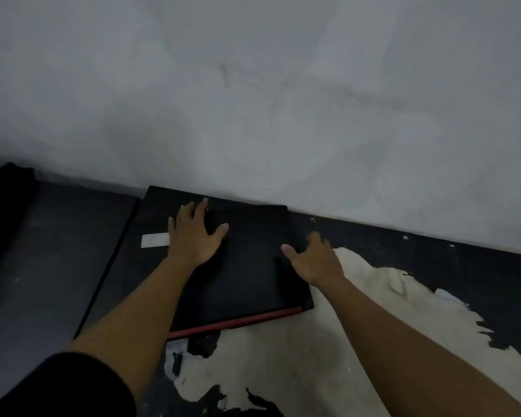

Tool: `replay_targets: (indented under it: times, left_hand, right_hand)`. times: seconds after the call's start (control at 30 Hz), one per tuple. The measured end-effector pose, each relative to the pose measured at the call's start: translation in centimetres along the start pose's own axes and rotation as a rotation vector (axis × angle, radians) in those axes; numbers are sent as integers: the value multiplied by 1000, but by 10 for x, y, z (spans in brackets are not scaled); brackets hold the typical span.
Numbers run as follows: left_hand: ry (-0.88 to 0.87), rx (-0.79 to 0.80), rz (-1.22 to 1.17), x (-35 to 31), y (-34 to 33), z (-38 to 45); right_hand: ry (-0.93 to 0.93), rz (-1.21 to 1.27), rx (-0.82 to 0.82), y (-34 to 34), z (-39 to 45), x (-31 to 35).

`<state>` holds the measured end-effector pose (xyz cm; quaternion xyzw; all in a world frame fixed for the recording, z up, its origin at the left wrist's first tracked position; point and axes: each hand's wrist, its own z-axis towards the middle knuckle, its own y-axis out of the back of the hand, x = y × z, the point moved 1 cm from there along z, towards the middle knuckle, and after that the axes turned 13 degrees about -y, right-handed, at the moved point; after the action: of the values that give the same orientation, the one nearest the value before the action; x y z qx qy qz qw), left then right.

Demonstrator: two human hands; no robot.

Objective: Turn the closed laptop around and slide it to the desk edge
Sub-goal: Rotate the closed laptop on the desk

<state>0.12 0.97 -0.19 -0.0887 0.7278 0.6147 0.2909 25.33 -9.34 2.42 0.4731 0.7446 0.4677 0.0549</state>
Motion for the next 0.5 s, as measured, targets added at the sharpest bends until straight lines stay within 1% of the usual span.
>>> replay_targets:
  times: [0.07,0.13,0.27,0.4,0.5]
  left_hand:
    - [4,81,113,10,-10,9]
    - [5,142,185,22,-23,17]
    - [-31,138,242,22,-30,21]
    - [-30,145,262,21,-34,21]
    - [-28,154,266,22,-33,24]
  right_hand:
    - [-113,-81,65,-10,12,1]
    - [-164,-179,134,-20,20,0]
    - [-97,-250,83,-28,25,-3]
    - [-65,-241,117,-28,31,-5]
    - [-59,-215,103,-30,28,-7]
